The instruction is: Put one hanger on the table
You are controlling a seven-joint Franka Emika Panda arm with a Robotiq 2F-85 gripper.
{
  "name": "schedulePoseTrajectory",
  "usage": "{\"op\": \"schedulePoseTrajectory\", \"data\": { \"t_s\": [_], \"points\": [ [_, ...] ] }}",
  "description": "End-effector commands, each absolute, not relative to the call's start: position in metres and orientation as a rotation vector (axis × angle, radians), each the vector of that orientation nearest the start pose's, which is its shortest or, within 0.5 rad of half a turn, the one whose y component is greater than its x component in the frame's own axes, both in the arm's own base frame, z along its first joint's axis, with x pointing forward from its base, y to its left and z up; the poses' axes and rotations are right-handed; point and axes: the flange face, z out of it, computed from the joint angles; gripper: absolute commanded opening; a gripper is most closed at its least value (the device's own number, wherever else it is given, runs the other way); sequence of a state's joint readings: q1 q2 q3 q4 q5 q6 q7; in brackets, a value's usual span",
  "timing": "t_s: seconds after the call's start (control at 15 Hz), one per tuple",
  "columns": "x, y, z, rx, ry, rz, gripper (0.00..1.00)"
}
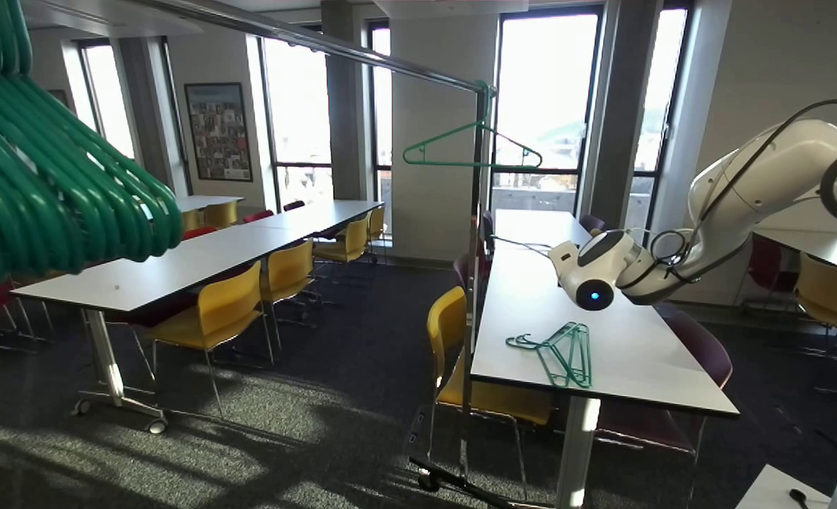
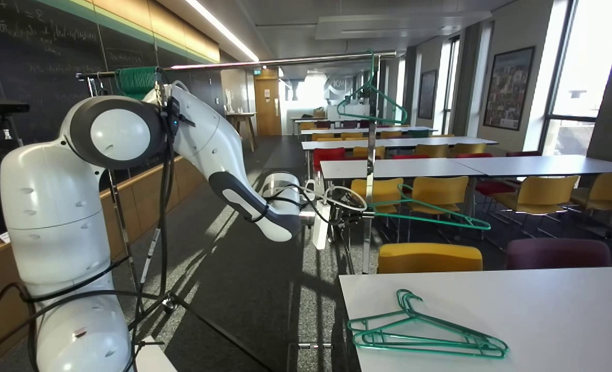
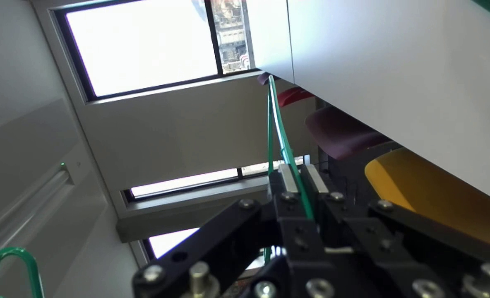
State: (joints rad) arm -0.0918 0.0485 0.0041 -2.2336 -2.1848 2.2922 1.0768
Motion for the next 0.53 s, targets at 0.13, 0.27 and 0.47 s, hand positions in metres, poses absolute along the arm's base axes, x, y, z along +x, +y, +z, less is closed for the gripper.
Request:
{"op": "schedulePoseTrajectory", "data": {
  "t_s": [0.13, 0.27, 0.47],
  "points": [
    [0.566, -0.068, 0.345, 1.640, 0.536, 0.733, 0.02],
    [0.568, -0.073, 0.330, 1.630, 0.547, 0.702, 0.02],
    [0.571, -0.079, 0.315, 1.617, 0.535, 0.684, 0.02]
  ]
}}
